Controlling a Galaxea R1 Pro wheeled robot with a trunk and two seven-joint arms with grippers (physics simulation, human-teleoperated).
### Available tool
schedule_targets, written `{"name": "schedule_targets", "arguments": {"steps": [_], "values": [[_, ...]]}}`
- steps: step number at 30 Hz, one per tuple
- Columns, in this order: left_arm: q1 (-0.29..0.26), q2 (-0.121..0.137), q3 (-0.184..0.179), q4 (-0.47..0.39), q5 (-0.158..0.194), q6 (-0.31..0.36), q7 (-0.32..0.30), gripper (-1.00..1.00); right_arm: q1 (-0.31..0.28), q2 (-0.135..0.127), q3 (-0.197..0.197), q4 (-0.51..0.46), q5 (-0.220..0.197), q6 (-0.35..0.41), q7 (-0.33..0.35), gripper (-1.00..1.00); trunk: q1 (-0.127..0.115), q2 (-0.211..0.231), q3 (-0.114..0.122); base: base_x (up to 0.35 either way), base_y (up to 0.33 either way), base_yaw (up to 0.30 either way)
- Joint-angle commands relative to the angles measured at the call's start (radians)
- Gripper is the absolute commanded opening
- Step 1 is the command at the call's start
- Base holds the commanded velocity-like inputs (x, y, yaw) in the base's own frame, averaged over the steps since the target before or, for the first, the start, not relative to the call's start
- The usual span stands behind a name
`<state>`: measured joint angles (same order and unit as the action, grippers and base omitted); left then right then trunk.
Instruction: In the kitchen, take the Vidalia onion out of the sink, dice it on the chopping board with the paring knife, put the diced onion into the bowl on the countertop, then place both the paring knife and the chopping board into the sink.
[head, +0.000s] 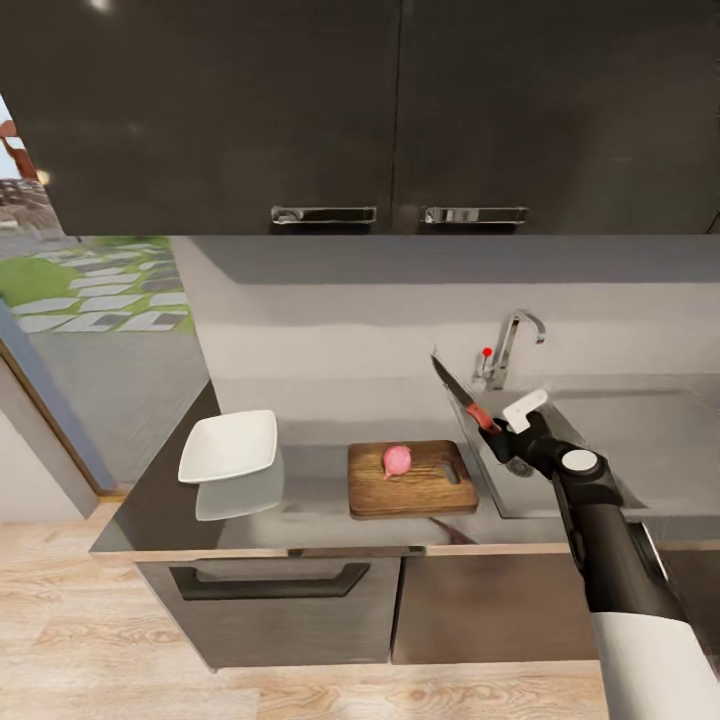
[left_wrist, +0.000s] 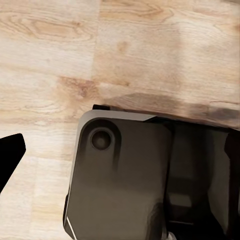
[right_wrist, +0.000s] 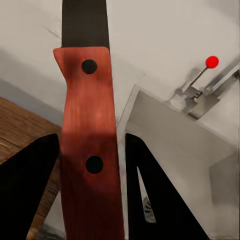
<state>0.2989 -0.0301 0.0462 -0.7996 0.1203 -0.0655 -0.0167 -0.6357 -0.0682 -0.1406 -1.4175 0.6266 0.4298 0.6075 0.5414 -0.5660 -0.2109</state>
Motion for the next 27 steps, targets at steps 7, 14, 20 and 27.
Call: {"name": "schedule_targets", "arguments": {"steps": [7, 14, 20, 27], "values": [[0.000, -0.001, 0.001, -0.002, 0.009, -0.001, -0.002, 1.00, -0.001, 0.132, 0.017, 0.084, 0.241, -0.107, -0.105, -1.00, 0.000, -0.002, -0.001, 0.000, 0.000, -0.001], [0.000, -0.001, 0.001, -0.004, 0.009, -0.001, -0.002, 1.00, -0.001, 0.180, 0.018, 0.124, 0.321, -0.169, -0.121, -1.00, 0.000, -0.002, -0.001, 0.000, 0.000, 0.000], [0.000, -0.001, 0.001, -0.004, 0.009, -0.002, -0.002, 1.00, 0.000, 0.194, 0.018, 0.180, 0.369, -0.176, -0.190, -1.00, 0.000, -0.002, -0.001, 0.000, 0.000, 0.000], [0.000, -0.001, 0.001, -0.005, 0.008, -0.002, -0.002, 1.00, 0.001, 0.225, 0.018, 0.265, 0.430, -0.189, -0.391, -1.00, 0.000, -0.002, -0.001, 0.000, 0.000, -0.003]]}}
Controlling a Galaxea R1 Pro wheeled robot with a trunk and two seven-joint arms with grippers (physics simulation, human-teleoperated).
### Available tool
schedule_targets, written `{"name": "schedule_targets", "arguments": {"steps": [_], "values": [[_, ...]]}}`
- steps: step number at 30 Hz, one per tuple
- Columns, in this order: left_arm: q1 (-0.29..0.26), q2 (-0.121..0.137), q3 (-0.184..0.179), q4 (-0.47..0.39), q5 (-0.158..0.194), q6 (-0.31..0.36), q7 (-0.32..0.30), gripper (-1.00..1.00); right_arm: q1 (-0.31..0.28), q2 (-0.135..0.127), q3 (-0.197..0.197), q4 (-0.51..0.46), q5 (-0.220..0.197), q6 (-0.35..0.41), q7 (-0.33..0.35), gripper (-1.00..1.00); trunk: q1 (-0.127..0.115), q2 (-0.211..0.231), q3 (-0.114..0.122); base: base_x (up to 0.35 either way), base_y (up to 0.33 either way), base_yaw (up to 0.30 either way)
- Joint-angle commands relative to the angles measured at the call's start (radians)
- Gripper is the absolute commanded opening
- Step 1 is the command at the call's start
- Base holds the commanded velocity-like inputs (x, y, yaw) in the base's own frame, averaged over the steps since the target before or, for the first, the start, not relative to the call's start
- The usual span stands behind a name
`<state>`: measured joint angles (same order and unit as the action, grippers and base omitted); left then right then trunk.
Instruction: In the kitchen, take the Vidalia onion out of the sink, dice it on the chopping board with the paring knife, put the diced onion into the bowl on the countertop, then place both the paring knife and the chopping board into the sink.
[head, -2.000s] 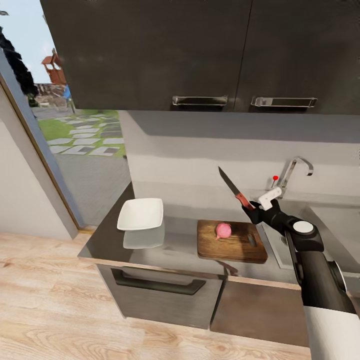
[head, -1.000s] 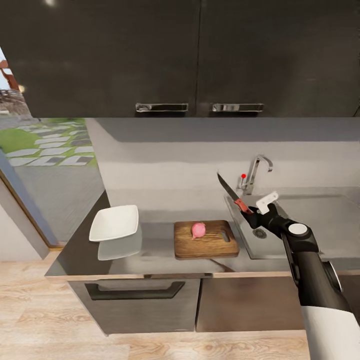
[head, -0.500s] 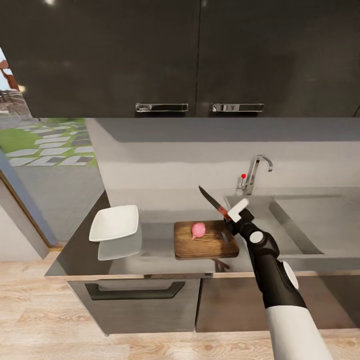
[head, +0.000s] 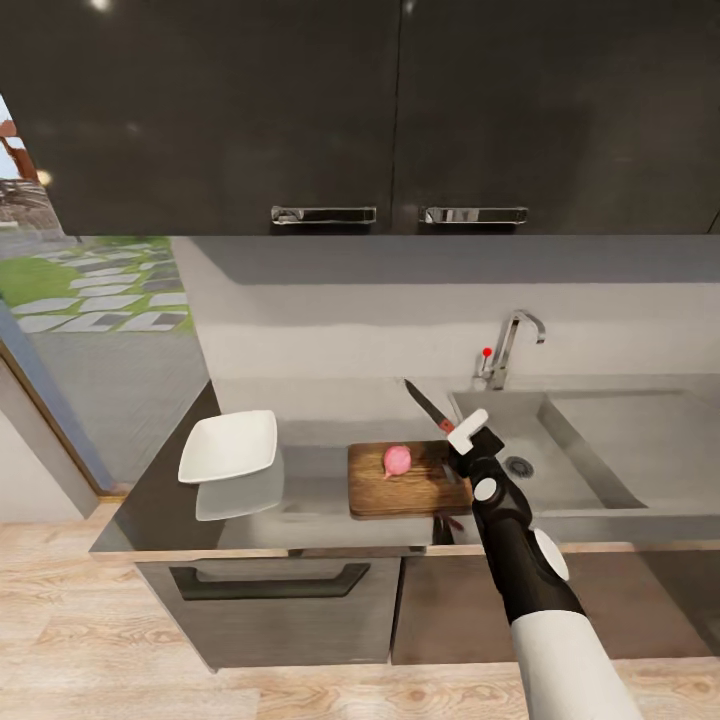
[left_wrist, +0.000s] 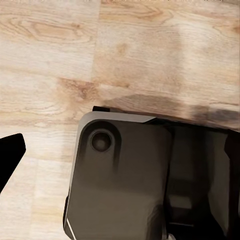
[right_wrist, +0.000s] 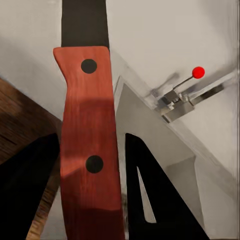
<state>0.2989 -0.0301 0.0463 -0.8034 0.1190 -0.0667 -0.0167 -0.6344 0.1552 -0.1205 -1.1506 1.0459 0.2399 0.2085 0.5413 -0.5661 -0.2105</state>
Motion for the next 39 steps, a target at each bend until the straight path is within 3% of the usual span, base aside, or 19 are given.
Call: {"name": "schedule_targets", "arguments": {"steps": [1, 21, 26, 30, 34, 38, 39], "values": [[0.000, -0.001, 0.001, -0.001, 0.010, -0.001, -0.002, 1.00, -0.001, 0.002, -0.002, 0.002, 0.012, -0.002, 0.000, -1.00, 0.000, -0.001, -0.001, 0.000, 0.000, -0.070], [0.000, -0.001, 0.001, -0.001, 0.010, -0.001, -0.002, 1.00, -0.001, 0.004, -0.002, 0.010, 0.014, -0.009, -0.018, -1.00, 0.000, -0.001, 0.024, 0.000, 0.000, -0.173], [0.000, -0.001, 0.001, -0.002, 0.010, -0.001, -0.002, 1.00, 0.000, 0.005, -0.002, 0.031, 0.015, -0.059, -0.021, -1.00, 0.000, -0.001, 0.028, 0.000, 0.078, -0.112], [0.000, -0.001, 0.001, -0.001, 0.010, -0.001, -0.002, 1.00, 0.031, 0.019, 0.032, 0.040, 0.030, -0.085, -0.030, -1.00, 0.000, -0.001, 0.028, 0.000, 0.287, -0.007], [0.000, -0.001, 0.001, -0.001, 0.010, -0.001, -0.002, 1.00, 0.041, 0.019, 0.097, 0.110, 0.075, -0.088, -0.126, -1.00, 0.000, -0.001, 0.028, 0.000, 0.091, -0.001], [0.000, -0.001, 0.001, -0.002, 0.010, -0.001, -0.002, 1.00, 0.042, 0.019, 0.152, 0.200, 0.084, -0.087, -0.289, -1.00, 0.000, -0.001, 0.028, 0.000, 0.015, 0.000], [0.000, -0.001, 0.001, -0.002, 0.010, -0.001, -0.002, 1.00, 0.042, 0.019, 0.155, 0.205, 0.084, -0.087, -0.298, -1.00, 0.000, -0.001, 0.028, 0.000, 0.002, 0.000]]}}
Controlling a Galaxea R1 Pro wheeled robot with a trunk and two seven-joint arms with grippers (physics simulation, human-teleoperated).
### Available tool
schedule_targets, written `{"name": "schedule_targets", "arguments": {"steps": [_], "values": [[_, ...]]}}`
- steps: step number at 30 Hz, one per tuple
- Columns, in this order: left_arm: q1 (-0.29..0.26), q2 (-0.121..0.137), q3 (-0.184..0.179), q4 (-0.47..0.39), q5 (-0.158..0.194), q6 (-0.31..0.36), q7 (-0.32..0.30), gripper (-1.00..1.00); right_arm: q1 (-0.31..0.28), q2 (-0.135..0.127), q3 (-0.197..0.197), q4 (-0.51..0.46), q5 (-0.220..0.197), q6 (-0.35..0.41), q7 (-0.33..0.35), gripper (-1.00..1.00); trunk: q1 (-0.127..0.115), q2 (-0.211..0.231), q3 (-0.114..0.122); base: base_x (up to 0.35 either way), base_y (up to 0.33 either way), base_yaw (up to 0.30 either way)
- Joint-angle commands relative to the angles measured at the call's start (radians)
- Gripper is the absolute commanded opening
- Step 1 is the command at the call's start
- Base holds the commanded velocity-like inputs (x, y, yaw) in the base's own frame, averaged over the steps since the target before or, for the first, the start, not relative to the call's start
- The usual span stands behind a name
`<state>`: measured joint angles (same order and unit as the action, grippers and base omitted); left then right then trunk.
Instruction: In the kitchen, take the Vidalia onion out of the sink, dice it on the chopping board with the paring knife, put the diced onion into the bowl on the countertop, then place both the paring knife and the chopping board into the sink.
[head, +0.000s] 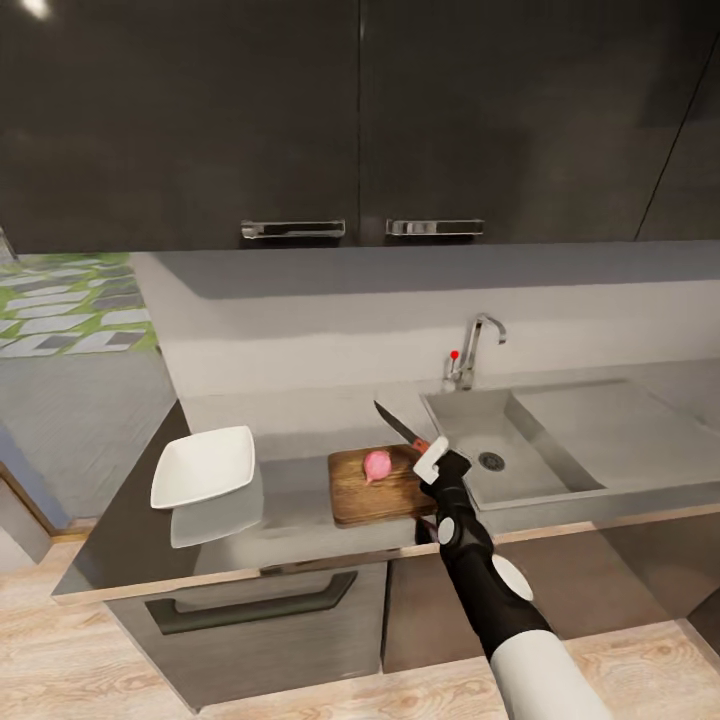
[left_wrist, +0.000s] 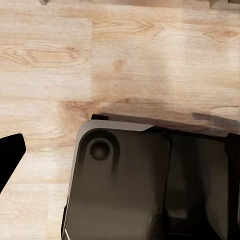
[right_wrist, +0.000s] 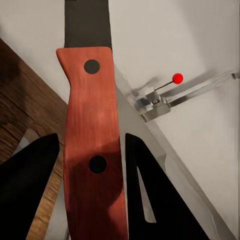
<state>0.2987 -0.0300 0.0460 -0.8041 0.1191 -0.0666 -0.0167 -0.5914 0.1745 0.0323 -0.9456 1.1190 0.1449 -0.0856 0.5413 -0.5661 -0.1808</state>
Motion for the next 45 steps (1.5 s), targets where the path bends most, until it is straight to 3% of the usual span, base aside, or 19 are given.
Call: {"name": "schedule_targets", "arguments": {"steps": [1, 18, 27, 40, 43, 44, 45], "values": [[0.000, -0.001, 0.002, -0.001, 0.009, -0.001, -0.002, 1.00, -0.001, 0.000, 0.005, 0.004, 0.010, 0.008, -0.010, -1.00, 0.000, -0.001, -0.001, 0.000, 0.001, 0.000], [0.000, -0.001, 0.002, 0.001, 0.010, -0.001, -0.002, 1.00, -0.001, 0.000, 0.009, 0.021, 0.015, 0.008, -0.026, -1.00, 0.000, -0.001, -0.001, -0.019, 0.000, 0.000], [0.000, -0.001, 0.002, 0.002, 0.010, -0.001, -0.002, 1.00, -0.001, 0.000, 0.012, 0.084, 0.034, 0.008, -0.144, -1.00, 0.000, -0.001, -0.001, -0.045, 0.000, 0.000], [0.000, -0.001, 0.002, 0.000, 0.010, -0.001, -0.002, 1.00, -0.001, 0.000, 0.015, 0.126, 0.035, 0.007, -0.159, -1.00, 0.000, -0.001, -0.001, 0.000, 0.000, 0.000], [0.000, -0.001, 0.002, 0.000, 0.010, -0.001, -0.002, 1.00, -0.001, 0.000, 0.050, 0.144, 0.035, 0.007, -0.175, -1.00, 0.000, -0.001, -0.001, 0.000, 0.000, 0.000], [0.000, -0.001, 0.002, 0.000, 0.010, -0.001, -0.002, 1.00, -0.001, 0.000, 0.117, 0.181, 0.034, 0.008, -0.221, -1.00, 0.000, -0.001, -0.001, 0.000, 0.000, 0.000], [0.000, -0.001, 0.002, 0.000, 0.010, -0.001, -0.002, 1.00, -0.001, 0.000, 0.129, 0.194, 0.034, 0.008, -0.239, -1.00, 0.000, -0.001, -0.001, 0.000, 0.000, 0.000]]}}
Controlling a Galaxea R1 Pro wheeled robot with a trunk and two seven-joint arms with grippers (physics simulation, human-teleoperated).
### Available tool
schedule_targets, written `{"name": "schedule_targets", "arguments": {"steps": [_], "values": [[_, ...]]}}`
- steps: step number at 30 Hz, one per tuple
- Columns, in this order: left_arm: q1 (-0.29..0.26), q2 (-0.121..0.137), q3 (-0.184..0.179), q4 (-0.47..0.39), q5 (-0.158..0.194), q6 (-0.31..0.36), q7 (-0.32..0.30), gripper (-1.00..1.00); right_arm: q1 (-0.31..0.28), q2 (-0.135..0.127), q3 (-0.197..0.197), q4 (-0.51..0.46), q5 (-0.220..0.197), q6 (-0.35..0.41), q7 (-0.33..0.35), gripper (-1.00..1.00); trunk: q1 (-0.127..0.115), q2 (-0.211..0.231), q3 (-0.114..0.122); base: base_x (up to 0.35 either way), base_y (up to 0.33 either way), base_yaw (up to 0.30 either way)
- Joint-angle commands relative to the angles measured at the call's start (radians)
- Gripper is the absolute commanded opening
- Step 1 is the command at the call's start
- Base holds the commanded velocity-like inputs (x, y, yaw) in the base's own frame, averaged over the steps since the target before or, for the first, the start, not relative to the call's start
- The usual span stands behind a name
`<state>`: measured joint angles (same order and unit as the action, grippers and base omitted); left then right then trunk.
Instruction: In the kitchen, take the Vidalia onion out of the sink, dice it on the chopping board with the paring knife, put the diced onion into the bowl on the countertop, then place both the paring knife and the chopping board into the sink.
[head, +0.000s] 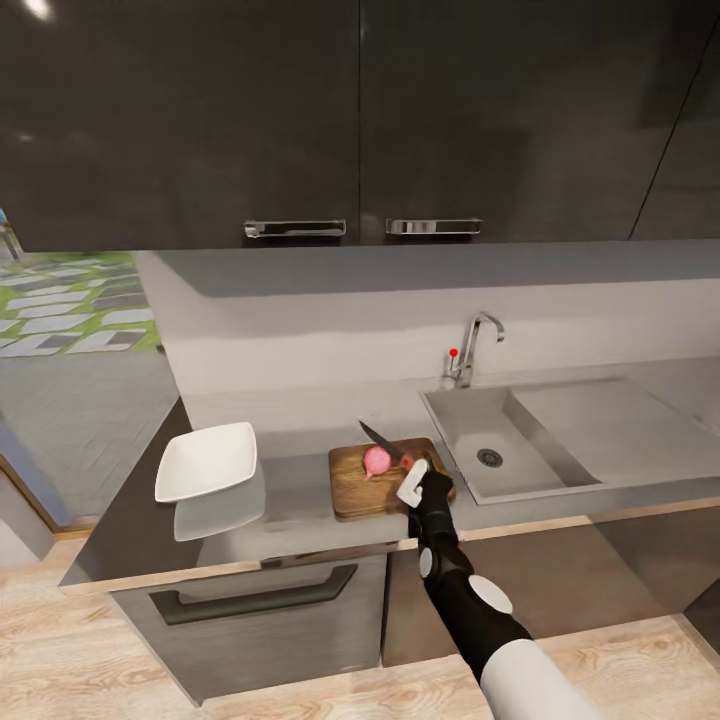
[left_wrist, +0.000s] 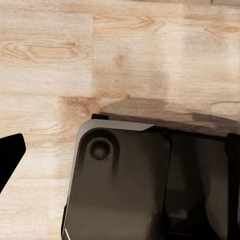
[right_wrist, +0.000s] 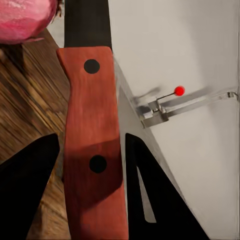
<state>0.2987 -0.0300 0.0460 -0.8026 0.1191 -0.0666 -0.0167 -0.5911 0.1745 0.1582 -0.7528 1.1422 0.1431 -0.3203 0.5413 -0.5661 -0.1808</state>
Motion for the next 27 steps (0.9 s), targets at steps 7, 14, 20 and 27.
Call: {"name": "schedule_targets", "arguments": {"steps": [7, 14, 20, 27], "values": [[0.000, -0.001, 0.002, -0.001, 0.009, -0.001, -0.002, 1.00, -0.001, 0.000, 0.024, 0.028, 0.010, 0.010, -0.052, -1.00, 0.000, -0.001, -0.001, 0.000, 0.000, 0.000], [0.000, -0.001, 0.002, -0.001, 0.010, -0.001, -0.002, 1.00, -0.001, 0.000, 0.026, 0.030, 0.010, 0.010, -0.055, -1.00, 0.000, -0.001, -0.001, 0.000, 0.000, 0.000], [0.000, -0.001, 0.002, -0.001, 0.010, -0.001, -0.002, 1.00, -0.001, 0.000, 0.026, 0.030, 0.010, 0.011, -0.056, -1.00, 0.000, -0.001, -0.001, 0.000, 0.000, 0.000], [0.000, -0.002, 0.002, -0.001, 0.010, -0.001, -0.002, 1.00, 0.000, 0.000, 0.022, 0.027, 0.008, 0.010, -0.057, -1.00, 0.000, -0.001, -0.001, 0.000, 0.000, 0.000]]}}
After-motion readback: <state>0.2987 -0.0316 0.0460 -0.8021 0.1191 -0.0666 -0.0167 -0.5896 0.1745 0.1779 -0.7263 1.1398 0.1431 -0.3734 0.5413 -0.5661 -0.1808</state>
